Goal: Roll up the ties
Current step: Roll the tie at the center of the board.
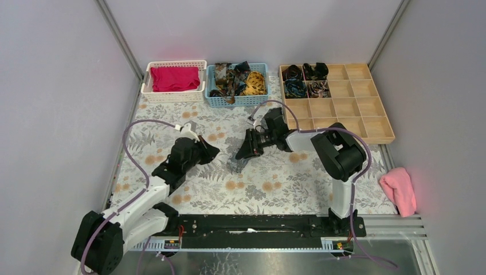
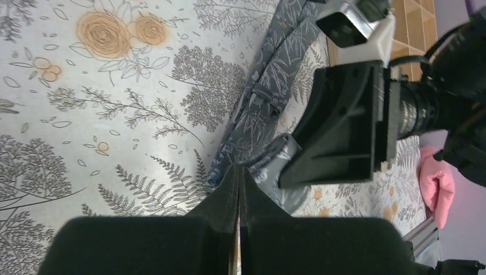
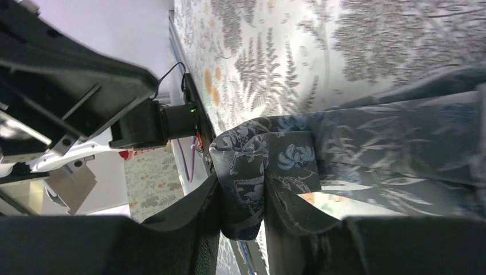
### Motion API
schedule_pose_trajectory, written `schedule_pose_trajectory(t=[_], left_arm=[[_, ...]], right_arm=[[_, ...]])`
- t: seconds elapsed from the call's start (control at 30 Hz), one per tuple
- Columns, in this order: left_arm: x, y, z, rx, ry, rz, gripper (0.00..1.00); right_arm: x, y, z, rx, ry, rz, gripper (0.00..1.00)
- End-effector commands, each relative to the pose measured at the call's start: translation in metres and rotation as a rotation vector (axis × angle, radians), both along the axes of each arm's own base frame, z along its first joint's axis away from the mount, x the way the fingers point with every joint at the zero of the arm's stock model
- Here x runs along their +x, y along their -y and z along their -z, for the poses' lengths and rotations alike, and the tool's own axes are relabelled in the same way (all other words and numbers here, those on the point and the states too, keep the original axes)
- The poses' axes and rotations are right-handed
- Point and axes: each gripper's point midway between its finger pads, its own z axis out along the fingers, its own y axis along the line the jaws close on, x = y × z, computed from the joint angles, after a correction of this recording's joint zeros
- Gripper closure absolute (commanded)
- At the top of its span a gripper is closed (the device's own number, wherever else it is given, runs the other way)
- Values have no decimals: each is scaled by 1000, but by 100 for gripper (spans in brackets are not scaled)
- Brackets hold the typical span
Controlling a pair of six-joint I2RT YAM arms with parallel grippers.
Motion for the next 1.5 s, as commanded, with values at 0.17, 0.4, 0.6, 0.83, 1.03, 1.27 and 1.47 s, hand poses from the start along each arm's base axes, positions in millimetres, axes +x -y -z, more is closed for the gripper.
schedule_pose_trajectory(t=[0.17, 0.4, 0.6, 0.83, 1.03, 1.27, 1.47], left_arm=[[14, 27, -21, -29, 106, 71, 100], [15, 37, -10, -23, 99, 103, 100], [13, 57, 4, -32, 101, 175, 100], [1, 70, 20, -27, 60, 230, 100], [-10, 63, 38, 18, -6, 212, 100], [-12, 65, 30, 220, 4, 252, 75], [-9, 74, 37, 413, -57, 295, 50]], right_arm=[[11, 7, 34, -70, -33, -24, 64], [13, 3, 29, -9, -43, -20, 65], [21, 2, 34, -32, -46, -5, 65], [31, 11, 52, -109, -62, 33, 65], [36, 17, 63, -173, -51, 56, 64], [36, 20, 72, -205, -59, 50, 63], [35, 19, 73, -202, -58, 41, 64]])
